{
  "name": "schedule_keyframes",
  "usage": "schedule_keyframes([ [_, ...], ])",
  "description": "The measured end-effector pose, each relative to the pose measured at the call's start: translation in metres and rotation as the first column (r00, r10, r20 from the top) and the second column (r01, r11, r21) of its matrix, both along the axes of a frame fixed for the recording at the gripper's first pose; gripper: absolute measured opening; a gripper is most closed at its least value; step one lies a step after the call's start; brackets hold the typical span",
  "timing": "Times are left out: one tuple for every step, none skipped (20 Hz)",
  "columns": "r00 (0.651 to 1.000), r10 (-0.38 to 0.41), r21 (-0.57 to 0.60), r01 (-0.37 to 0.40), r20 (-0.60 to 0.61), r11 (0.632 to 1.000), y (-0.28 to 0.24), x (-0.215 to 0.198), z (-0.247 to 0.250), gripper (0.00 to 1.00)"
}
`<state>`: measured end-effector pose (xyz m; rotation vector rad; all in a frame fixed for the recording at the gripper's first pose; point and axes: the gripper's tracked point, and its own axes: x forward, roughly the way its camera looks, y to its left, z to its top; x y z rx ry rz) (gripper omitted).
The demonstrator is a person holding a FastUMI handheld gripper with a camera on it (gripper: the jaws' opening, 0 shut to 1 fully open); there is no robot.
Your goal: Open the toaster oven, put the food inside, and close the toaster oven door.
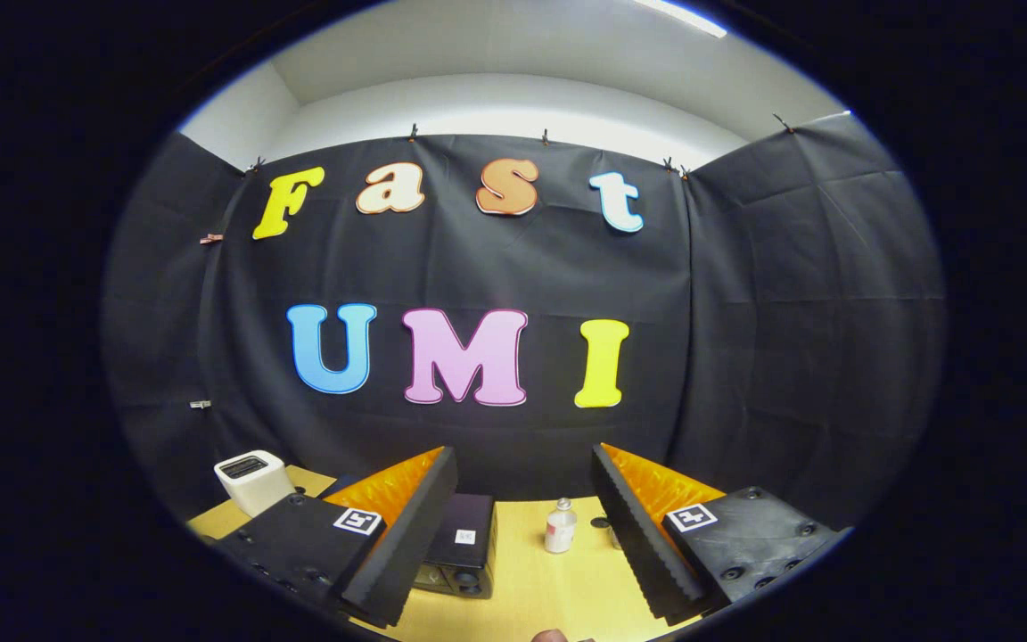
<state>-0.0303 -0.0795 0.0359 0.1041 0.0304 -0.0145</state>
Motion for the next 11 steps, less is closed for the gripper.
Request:
schedule_keyframes([
  [1.000,0.002,-0.003,-0.002,0.012,1.000,-0.004,-0.009,0.002,0.99],
  [1.000,0.004,-0.004,-0.004,0.019,1.000,-0.007,-0.015,0.004,0.99],
  [1.000,0.008,0.002,-0.008,0.023,1.000,-0.010,-0.018,0.005,0.99],
  [1.000,0.011,0.009,-0.011,0.026,1.000,-0.013,-0.012,0.007,0.99],
  [0.999,0.012,0.012,-0.012,0.032,1.000,-0.016,-0.012,0.008,0.99],
  [0.999,0.010,0.014,-0.011,0.033,1.000,-0.021,-0.012,0.007,0.99],
  [0.999,0.013,0.020,-0.013,0.032,1.000,-0.023,-0.012,0.005,0.99],
  [1.000,0.014,0.026,-0.015,0.027,1.000,-0.024,-0.013,0.004,0.99],
  [1.000,0.017,0.031,-0.018,0.019,0.999,-0.026,-0.013,0.001,0.99],
  [1.000,0.017,0.032,-0.018,0.013,0.999,-0.030,-0.012,-0.001,0.99],
  [1.000,0.017,0.033,-0.017,0.009,0.999,-0.031,-0.011,-0.003,0.99],
])
